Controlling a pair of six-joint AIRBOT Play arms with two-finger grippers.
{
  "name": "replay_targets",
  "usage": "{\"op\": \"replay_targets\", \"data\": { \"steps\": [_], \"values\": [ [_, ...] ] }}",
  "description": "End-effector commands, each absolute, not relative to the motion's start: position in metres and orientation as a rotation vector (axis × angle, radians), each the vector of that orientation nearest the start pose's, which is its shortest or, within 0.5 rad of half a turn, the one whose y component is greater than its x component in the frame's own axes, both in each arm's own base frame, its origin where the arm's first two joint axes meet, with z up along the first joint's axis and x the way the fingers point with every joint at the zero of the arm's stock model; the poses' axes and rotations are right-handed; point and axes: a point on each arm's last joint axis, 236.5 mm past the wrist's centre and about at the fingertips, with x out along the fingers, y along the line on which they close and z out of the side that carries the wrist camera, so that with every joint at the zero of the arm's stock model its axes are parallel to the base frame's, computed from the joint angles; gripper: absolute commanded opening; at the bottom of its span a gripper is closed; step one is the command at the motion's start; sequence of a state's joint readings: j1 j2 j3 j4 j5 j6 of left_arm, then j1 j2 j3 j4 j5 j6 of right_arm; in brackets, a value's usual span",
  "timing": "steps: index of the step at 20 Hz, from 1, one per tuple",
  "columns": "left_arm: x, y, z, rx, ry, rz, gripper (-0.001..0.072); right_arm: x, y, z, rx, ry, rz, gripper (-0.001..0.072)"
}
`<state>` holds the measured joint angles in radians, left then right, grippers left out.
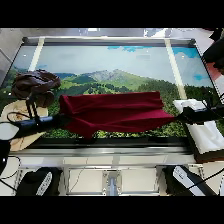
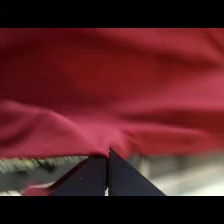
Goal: Fold the shirts.
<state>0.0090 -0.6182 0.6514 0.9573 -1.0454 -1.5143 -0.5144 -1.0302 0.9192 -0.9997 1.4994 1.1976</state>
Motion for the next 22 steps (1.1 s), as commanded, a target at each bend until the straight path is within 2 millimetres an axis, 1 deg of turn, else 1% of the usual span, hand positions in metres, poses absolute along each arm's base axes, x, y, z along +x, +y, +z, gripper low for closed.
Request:
{"op": "replay_targets", "data": {
  "steps": [1,2,3,4,6,8,10,12,13,14,16,17,19,21,22],
  "values": [
    [0.331,-0.093,0.070,-0.358,0.916,-0.301,0.0014,0.308,0.002,0.034,0.494,1.260,0.257,0.0007],
    [0.348,-0.091,0.059,-0.354,0.932,-0.287,0.0014,0.324,0.007,0.027,0.500,1.244,0.236,0.0007],
    [0.369,-0.086,0.051,-0.349,0.931,-0.263,0.0014,0.338,0.005,0.020,0.502,1.225,0.204,0.0007],
    [0.388,-0.077,0.046,-0.330,0.926,-0.234,0.0015,0.353,-0.004,0.015,0.516,1.211,0.148,0.0007],
    [0.423,-0.064,0.043,-0.290,0.922,-0.203,0.0014,0.378,-0.015,0.013,0.547,1.190,0.101,0.0007],
    [0.453,-0.063,0.040,-0.256,0.924,-0.213,0.0014,0.405,-0.014,0.018,0.554,1.157,0.118,0.0007],
    [0.471,-0.068,0.026,-0.240,0.946,-0.228,0.0015,0.432,-0.008,0.017,0.524,1.124,0.132,0.0007],
    [0.475,-0.072,0.002,-0.236,0.994,-0.233,0.0015,0.455,0.003,0.006,0.502,1.108,0.145,0.0007],
    [0.475,-0.069,-0.012,-0.218,1.024,-0.227,0.0014,0.465,0.007,-0.002,0.497,1.107,0.143,0.0007],
    [0.473,-0.063,-0.026,-0.176,1.053,-0.214,0.0014,0.475,0.009,-0.011,0.498,1.107,0.129,0.0007],
    [0.471,-0.052,-0.043,-0.132,1.090,-0.186,0.0014,0.491,0.005,-0.029,0.517,1.103,0.082,0.0007],
    [0.471,-0.048,-0.047,-0.118,1.097,-0.174,0.0014,0.498,0.003,-0.038,0.533,1.102,0.064,0.0007],
    [0.471,-0.046,-0.053,-0.103,1.108,-0.169,0.0015,0.503,0.000,-0.057,0.554,1.118,0.041,0.0007],
    [0.470,-0.048,-0.059,-0.102,1.121,-0.173,0.0016,0.501,0.002,-0.076,0.564,1.155,0.036,0.0007],
    [0.470,-0.050,-0.062,-0.102,1.127,-0.176,0.0016,0.500,0.005,-0.082,0.565,1.170,0.039,0.0008]
  ]
}}
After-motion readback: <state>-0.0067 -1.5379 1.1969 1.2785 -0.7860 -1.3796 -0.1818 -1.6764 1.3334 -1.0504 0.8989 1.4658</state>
